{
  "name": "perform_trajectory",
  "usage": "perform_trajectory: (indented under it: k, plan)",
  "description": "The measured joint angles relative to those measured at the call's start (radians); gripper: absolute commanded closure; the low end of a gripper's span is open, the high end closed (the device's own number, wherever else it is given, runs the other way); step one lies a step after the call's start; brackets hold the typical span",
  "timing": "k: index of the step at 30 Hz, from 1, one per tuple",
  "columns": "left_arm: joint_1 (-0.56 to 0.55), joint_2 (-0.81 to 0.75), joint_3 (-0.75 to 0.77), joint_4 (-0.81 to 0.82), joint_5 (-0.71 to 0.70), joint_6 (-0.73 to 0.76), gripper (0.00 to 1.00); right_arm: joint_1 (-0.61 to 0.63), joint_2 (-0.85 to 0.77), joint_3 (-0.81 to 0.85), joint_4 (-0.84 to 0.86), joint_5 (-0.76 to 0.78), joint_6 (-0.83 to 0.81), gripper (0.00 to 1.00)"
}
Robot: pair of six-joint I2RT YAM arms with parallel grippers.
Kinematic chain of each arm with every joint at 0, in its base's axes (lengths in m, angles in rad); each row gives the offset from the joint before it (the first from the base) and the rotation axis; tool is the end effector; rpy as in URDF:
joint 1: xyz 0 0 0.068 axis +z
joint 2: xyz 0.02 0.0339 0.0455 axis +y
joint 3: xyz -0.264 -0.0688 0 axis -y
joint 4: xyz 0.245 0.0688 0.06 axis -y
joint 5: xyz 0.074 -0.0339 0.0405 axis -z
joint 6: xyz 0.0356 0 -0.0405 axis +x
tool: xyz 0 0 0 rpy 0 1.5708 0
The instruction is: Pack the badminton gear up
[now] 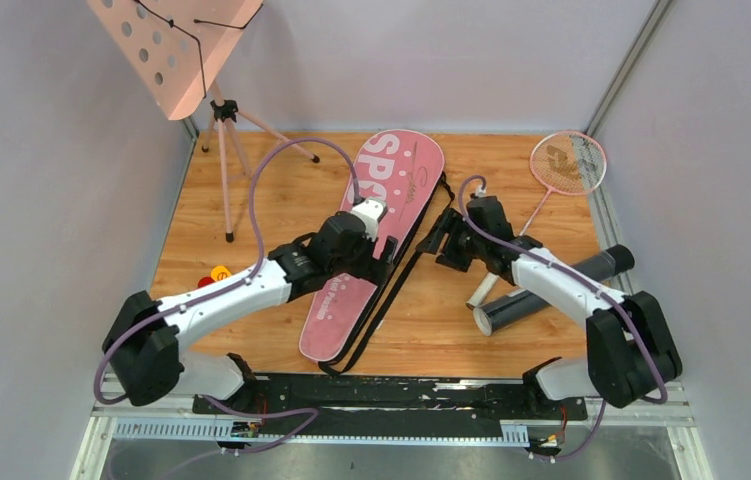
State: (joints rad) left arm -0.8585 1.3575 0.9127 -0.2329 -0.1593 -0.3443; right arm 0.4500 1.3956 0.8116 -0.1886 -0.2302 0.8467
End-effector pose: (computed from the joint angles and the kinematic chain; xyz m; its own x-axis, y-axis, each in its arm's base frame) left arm 0.1978 -0.2204 0.2518 -0.6107 0.1973 -0.7669 0.4891 0.8556 -0.1693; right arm 0.2569 0.1331 0.2126 -0.8438 0.4024 -0.3551 0.0928 0.7611 0.6419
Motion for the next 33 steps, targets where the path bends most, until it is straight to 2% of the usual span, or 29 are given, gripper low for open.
perform_trajectory:
  k: [3,8,12,17,25,33]
  plan:
    - [0.000,-0.066,0.044,-0.052,0.036,0.035,0.00,-0.042,-0.047,-0.015,-0.063,0.055,0.000,0.40]
    - [0.000,-0.183,0.119,-0.167,0.101,0.106,0.00,-0.201,-0.072,-0.016,-0.107,0.194,0.000,0.41]
    - [0.000,-0.292,0.127,-0.268,0.102,0.176,0.00,-0.326,-0.030,-0.008,-0.126,0.281,-0.001,0.43]
    - [0.001,-0.400,0.124,-0.370,0.089,0.298,0.00,-0.413,0.055,-0.003,-0.138,0.328,-0.006,0.49]
    - [0.001,-0.439,0.019,-0.427,0.079,0.408,0.00,-0.492,0.274,0.138,-0.142,0.325,-0.052,0.51]
    - [0.005,-0.464,-0.013,-0.431,0.068,0.446,0.00,-0.504,0.374,0.226,-0.124,0.310,-0.071,0.56]
